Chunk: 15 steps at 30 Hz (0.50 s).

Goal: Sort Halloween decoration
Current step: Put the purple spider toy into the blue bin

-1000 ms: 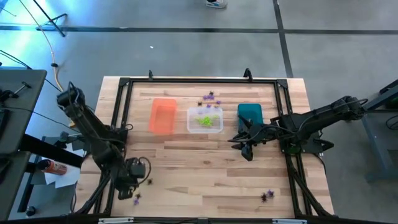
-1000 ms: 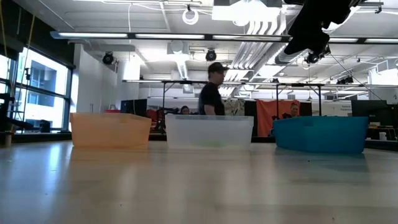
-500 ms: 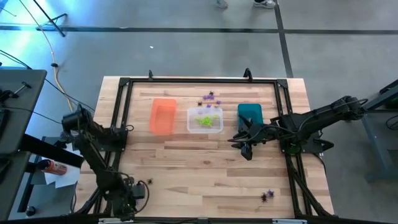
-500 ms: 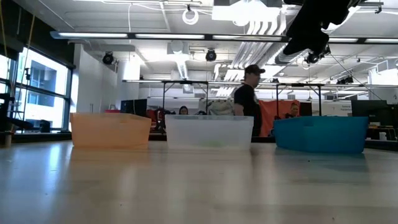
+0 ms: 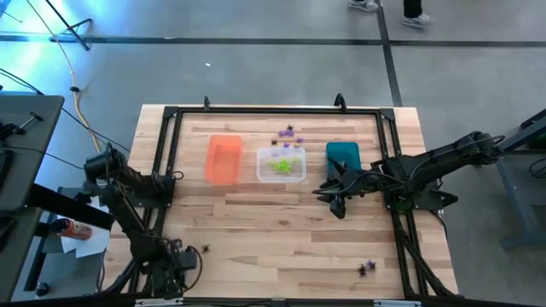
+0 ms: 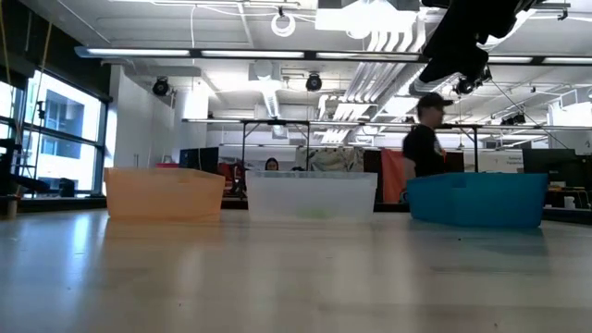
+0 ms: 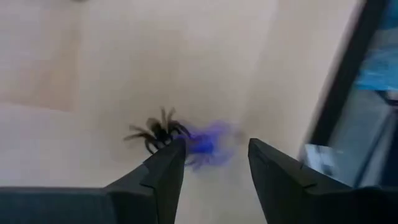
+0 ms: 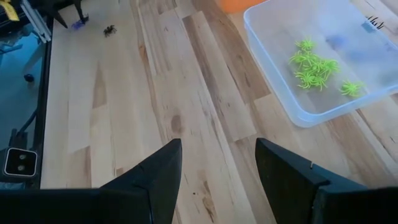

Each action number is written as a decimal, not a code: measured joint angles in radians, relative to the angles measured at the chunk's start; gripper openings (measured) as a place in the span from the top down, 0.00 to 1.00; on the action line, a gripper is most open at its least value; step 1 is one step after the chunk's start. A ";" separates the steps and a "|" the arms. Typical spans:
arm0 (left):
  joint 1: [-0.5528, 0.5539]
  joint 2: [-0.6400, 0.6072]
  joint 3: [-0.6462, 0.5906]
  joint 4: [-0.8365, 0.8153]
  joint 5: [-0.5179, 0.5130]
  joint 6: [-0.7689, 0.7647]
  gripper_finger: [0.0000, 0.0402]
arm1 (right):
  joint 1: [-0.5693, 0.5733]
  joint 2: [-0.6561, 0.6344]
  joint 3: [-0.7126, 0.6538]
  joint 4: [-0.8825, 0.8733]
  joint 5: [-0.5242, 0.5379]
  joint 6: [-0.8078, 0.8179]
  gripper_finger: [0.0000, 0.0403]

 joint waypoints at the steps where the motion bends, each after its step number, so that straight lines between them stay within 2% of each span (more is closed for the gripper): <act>1: 0.000 0.000 -0.007 -0.007 -0.007 -0.001 0.58 | 0.000 0.000 0.000 0.000 0.002 0.000 0.51; 9: 0.000 -0.003 -0.050 -0.002 -0.017 0.001 0.64 | 0.000 0.000 0.000 0.000 0.003 0.000 0.51; 12: 0.000 -0.003 -0.052 -0.013 -0.032 0.000 0.73 | 0.000 0.000 0.000 0.000 0.003 0.000 0.51; 15: 0.006 -0.002 -0.054 -0.025 -0.034 -0.006 0.88 | 0.000 0.000 0.000 0.000 0.003 0.000 0.51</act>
